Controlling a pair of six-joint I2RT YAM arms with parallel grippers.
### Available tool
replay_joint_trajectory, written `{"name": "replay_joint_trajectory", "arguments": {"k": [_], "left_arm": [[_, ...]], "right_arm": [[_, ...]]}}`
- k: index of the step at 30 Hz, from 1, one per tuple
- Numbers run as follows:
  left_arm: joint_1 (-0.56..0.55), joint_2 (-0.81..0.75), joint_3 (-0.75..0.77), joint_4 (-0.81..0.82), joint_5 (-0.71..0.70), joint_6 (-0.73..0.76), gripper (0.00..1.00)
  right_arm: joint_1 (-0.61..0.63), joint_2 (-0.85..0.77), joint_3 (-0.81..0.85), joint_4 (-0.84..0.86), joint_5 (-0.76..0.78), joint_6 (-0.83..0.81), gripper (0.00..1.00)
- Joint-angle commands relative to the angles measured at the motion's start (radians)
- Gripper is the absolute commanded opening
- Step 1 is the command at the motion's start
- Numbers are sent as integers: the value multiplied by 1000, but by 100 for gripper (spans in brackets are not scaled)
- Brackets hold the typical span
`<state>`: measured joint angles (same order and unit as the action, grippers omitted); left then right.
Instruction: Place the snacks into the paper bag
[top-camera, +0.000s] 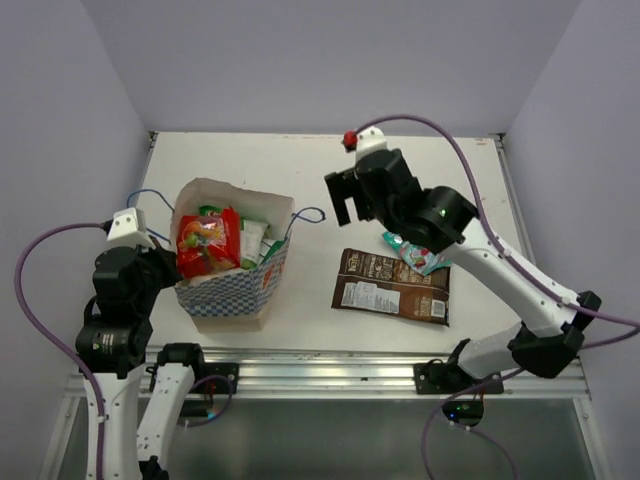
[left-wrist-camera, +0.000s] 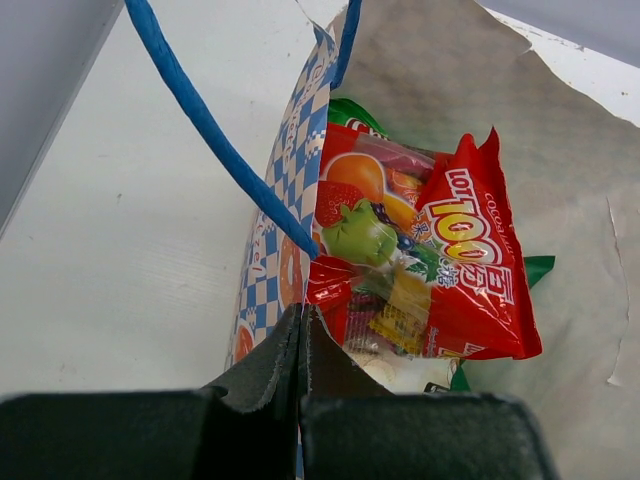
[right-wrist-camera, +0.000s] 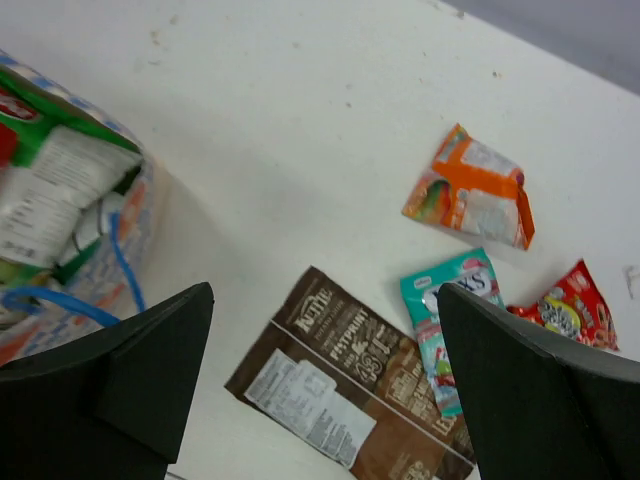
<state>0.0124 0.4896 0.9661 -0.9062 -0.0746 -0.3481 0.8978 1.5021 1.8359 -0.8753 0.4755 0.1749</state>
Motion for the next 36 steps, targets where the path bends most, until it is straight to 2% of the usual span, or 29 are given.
{"name": "replay_joint_trajectory", "arguments": {"k": [1, 4, 8, 13, 22, 24, 25, 26, 27, 28, 29, 32, 33, 34, 36], "left_arm": [[-2, -8, -12, 62, 39, 11, 0], [-2, 0, -13, 70, 48, 11, 0], [-2, 7, -17, 75, 59, 15, 0], [-2, 15, -17, 76, 70, 21, 0], [-2, 9, -7, 64, 70, 35, 0], [-2, 7, -6, 64, 70, 37, 0], [-2, 6, -6, 64, 70, 38, 0], [-2, 6, -4, 64, 70, 41, 0], [-2, 1, -3, 63, 70, 43, 0], [-2, 1, -3, 63, 68, 46, 0], [-2, 0, -3, 63, 67, 47, 0], [-2, -2, -7, 66, 65, 49, 0], [-2, 0, -7, 72, 67, 50, 0], [-2, 0, -9, 72, 68, 51, 0], [-2, 0, -7, 78, 70, 51, 0]], "right_arm": [[15, -55, -360, -4, 42, 128, 99], [13, -106, -617, 54, -9, 259, 99], [13, -109, -811, 157, -83, 350, 99], [-6, -22, -918, 293, -142, 356, 99], [-88, 122, -1012, 533, -316, 328, 99], [-100, 187, -1017, 533, -356, 325, 87], [-100, 207, -1017, 527, -365, 324, 60], [-100, 223, -1017, 521, -374, 325, 44], [-102, 224, -1018, 515, -376, 325, 22], [-102, 218, -1018, 494, -365, 331, 3], [-102, 208, -1012, 477, -338, 333, 0], [-102, 129, -934, 360, -269, 327, 0], [-102, 89, -891, 314, -192, 321, 0], [-102, 66, -776, 215, -155, 311, 0], [-100, 37, -622, 126, -30, 266, 0]]}}
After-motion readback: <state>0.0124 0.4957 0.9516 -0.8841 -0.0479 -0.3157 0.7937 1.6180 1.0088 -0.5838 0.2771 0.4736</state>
